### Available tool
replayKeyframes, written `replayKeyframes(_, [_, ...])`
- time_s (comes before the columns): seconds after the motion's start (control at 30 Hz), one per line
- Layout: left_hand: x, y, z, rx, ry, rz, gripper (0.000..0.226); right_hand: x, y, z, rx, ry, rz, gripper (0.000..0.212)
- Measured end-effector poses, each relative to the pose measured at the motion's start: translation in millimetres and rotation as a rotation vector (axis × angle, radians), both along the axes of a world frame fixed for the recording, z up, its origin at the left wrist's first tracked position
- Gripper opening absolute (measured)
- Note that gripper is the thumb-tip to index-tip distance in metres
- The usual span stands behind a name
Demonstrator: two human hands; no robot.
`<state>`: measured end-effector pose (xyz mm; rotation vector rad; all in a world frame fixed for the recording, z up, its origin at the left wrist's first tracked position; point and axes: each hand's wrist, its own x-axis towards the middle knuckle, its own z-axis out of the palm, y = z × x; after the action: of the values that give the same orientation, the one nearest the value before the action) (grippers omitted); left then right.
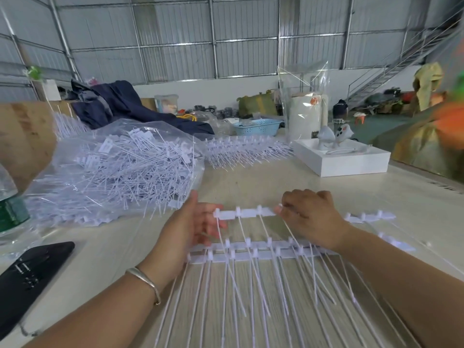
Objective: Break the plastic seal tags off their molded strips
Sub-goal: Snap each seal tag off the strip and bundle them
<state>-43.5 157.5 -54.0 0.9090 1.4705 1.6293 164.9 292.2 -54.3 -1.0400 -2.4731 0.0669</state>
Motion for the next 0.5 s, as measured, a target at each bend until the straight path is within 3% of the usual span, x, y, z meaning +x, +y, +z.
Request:
replayKeyframes(0.03, [-0.4,-2.4,1.1,0.015,0.002,-0.014,0.053,-0.7,0.6,-1.8,0.029,-0.004,0.005,0.029])
replayKeyframes(0.17, [4.5,-9.3,-2.2,0.075,0.281,0.030,0.008,2.4,-1.8,-1.8,0.123,0.040,0.032,0.029])
replayKeyframes(0.27, [7.7,-11.1,-0.3,0.060,0.373,-0.006,0.008,7.7,-9.1,4.9,0.074,0.111,0.100,0.027])
replayKeyframes(0.37, [15.6,-14.3,1.5,0.086,0.284,-0.068,0.010,5.7,-21.3,11.9,-0.048,0.260,0.229,0.027])
replayKeyframes(0.5, [23.8,-15.4,3.4,0.127,0.065,-0.158,0.020,0.0,-38.9,21.8,-0.369,0.425,0.391,0.015])
